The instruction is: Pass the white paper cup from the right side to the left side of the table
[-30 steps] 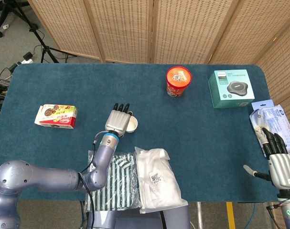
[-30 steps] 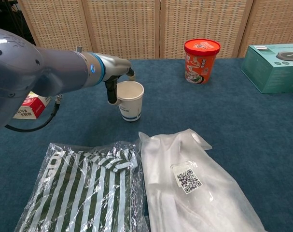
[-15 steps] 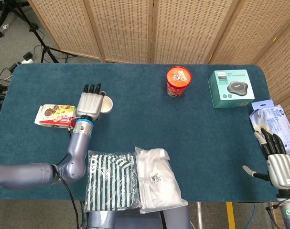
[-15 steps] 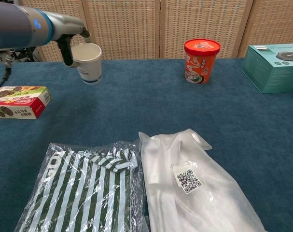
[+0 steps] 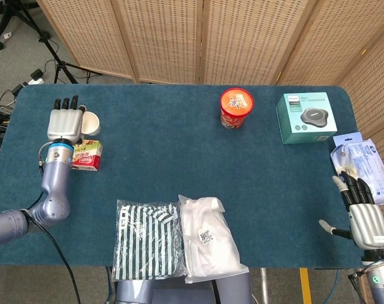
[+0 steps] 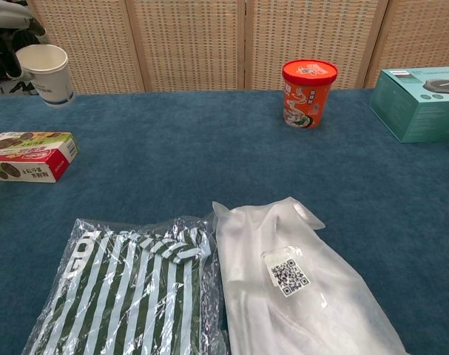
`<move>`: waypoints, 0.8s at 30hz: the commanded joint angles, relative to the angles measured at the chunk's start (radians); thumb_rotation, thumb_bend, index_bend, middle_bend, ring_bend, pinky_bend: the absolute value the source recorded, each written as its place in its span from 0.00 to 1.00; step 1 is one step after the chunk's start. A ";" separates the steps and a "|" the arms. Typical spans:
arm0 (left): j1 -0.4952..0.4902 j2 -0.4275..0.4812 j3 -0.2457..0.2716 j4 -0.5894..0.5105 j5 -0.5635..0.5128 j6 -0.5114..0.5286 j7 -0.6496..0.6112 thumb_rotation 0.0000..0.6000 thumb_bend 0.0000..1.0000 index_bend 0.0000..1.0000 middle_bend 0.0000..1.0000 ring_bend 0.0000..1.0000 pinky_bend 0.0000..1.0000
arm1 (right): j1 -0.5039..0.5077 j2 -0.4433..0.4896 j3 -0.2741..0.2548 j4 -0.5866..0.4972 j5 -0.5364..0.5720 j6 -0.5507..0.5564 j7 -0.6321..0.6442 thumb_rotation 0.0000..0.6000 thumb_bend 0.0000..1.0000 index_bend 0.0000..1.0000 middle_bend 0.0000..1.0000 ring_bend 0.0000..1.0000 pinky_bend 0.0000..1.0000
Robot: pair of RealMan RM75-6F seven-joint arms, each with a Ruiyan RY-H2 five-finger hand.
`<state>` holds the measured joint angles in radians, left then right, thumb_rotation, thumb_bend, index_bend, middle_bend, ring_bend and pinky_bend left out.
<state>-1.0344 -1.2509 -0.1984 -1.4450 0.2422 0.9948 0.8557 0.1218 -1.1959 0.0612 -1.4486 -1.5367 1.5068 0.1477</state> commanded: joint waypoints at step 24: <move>0.050 -0.248 0.058 0.694 0.076 -0.468 -0.206 1.00 0.36 0.29 0.00 0.00 0.00 | 0.021 -0.030 0.028 0.015 0.087 -0.091 -0.066 1.00 0.05 0.00 0.00 0.00 0.00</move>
<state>-0.9882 -1.4768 -0.1420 -0.7795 0.3039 0.5497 0.6690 0.1430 -1.2256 0.0894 -1.4335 -1.4497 1.4161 0.0817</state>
